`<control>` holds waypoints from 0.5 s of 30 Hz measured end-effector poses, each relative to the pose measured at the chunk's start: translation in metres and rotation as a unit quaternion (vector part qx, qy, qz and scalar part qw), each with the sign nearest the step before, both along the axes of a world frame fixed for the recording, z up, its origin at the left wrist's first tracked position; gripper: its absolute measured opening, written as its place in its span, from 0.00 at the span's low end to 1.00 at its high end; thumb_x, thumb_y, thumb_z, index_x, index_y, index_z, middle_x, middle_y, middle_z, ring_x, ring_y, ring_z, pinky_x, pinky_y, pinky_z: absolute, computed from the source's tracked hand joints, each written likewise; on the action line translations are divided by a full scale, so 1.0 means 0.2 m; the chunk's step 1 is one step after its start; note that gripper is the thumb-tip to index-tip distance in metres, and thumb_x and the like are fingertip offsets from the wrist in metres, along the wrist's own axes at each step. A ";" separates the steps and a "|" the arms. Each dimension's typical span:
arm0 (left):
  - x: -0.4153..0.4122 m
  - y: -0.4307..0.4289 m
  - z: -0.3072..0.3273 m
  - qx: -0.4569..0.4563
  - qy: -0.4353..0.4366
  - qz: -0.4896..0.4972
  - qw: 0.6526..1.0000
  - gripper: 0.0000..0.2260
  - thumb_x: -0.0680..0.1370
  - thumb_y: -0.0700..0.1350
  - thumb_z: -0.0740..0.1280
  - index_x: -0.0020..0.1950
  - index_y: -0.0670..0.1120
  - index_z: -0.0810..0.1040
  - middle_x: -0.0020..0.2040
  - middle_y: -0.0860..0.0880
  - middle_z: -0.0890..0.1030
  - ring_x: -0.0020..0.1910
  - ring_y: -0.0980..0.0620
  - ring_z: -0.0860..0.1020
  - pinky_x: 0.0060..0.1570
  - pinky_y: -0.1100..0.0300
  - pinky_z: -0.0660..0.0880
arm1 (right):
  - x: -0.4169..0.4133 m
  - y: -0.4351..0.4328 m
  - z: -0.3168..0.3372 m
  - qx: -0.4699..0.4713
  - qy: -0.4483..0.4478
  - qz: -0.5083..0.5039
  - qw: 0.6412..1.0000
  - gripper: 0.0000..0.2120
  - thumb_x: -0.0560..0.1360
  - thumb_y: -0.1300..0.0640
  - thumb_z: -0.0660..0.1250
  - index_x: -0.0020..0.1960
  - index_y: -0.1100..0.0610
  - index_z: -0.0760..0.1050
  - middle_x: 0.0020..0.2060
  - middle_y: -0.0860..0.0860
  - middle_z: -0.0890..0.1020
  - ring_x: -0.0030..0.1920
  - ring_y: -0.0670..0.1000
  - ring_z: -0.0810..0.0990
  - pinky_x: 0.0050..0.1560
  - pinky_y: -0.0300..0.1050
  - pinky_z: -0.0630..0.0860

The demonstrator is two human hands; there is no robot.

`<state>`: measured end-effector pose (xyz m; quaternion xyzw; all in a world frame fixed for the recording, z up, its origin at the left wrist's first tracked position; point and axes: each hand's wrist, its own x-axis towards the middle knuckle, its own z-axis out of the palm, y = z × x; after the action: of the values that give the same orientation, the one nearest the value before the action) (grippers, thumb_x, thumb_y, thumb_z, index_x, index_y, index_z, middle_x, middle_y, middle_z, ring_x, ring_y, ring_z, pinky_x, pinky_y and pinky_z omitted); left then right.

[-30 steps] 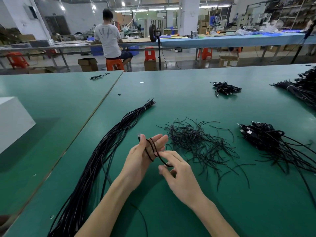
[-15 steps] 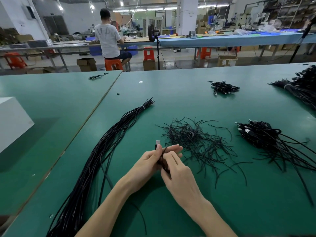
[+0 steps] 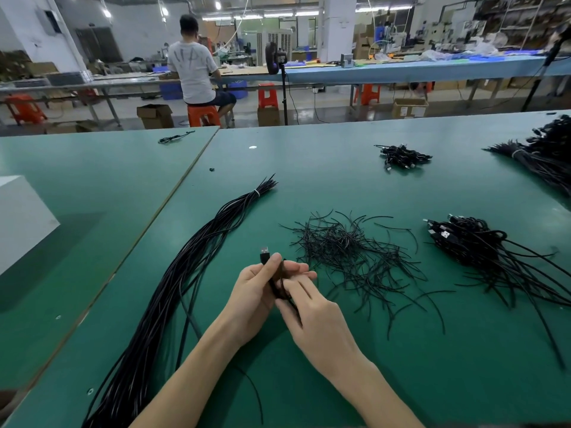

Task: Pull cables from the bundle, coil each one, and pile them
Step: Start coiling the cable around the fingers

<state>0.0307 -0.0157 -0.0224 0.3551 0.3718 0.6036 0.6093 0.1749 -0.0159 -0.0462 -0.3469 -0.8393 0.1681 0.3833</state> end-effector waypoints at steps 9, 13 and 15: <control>-0.02 0.05 -0.02 -0.017 -0.111 0.045 0.993 0.17 0.86 0.50 0.59 0.55 0.38 0.79 0.62 0.36 0.83 0.62 0.38 0.82 0.54 0.52 0.82 | 0.01 0.01 0.02 -0.051 0.075 -0.044 0.995 0.08 0.85 0.54 0.63 0.57 0.56 0.79 0.48 0.43 0.78 0.41 0.44 0.77 0.43 0.40 0.78; -0.03 0.05 -0.02 -0.020 -0.101 -0.008 0.995 0.23 0.87 0.54 0.55 0.65 0.36 0.77 0.67 0.37 0.80 0.67 0.42 0.80 0.57 0.55 0.81 | 0.03 0.03 0.01 -0.076 0.086 -0.036 0.993 0.08 0.84 0.56 0.63 0.56 0.56 0.80 0.46 0.43 0.80 0.44 0.43 0.77 0.49 0.42 0.77; -0.03 0.03 -0.02 -0.015 -0.035 -0.036 0.999 0.25 0.87 0.55 0.54 0.65 0.37 0.80 0.68 0.38 0.79 0.69 0.43 0.78 0.61 0.54 0.79 | 0.02 0.02 0.01 -0.037 0.064 -0.035 0.997 0.07 0.84 0.58 0.63 0.56 0.56 0.81 0.48 0.45 0.82 0.46 0.42 0.77 0.53 0.44 0.77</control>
<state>0.0257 -0.0091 -0.0254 0.3377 0.3463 0.5878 0.6485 0.1794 -0.0117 -0.0444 -0.3780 -0.7937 0.2074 0.4290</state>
